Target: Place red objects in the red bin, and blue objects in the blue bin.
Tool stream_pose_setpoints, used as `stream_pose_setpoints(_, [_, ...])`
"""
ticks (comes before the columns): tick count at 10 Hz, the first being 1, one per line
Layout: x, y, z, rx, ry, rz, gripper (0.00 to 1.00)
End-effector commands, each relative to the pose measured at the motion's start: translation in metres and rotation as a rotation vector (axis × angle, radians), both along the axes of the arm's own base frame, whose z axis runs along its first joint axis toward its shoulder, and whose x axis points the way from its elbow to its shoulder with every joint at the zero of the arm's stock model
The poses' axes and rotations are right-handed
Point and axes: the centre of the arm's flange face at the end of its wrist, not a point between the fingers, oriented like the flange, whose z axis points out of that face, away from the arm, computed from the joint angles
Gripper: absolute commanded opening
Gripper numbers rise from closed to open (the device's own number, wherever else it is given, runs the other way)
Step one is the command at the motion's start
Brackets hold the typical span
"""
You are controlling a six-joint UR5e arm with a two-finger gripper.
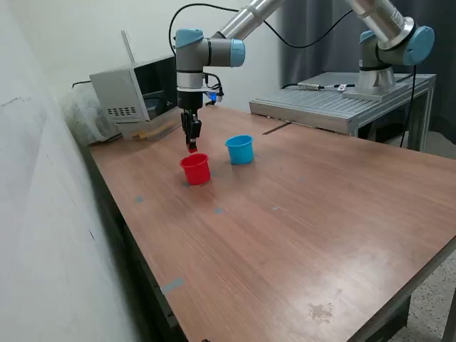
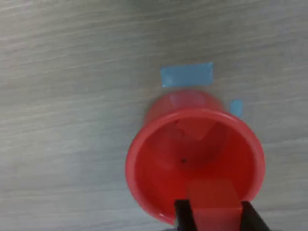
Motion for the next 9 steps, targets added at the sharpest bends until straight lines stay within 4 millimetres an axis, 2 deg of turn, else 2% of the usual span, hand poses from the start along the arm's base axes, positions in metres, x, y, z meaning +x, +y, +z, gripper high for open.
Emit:
stream_pose_setpoints(1, [0.001,-0.001,-0.002,-0.001,-0.002,0.001,0.0])
stream_pose_setpoints(2, [0.0,-0.001,-0.002,0.0,0.001,0.001,1.0])
stream_pose_setpoints(7, [0.001,-0.001,-0.002,0.002,-0.004,0.002,1.0])
stream_pose_setpoints(8, [0.013,-0.005,-0.001,-0.002,-0.052,0.002,1.0])
stream_pose_setpoints(9, [0.035,-0.016,0.025,-0.014,-0.095,0.01,1.0])
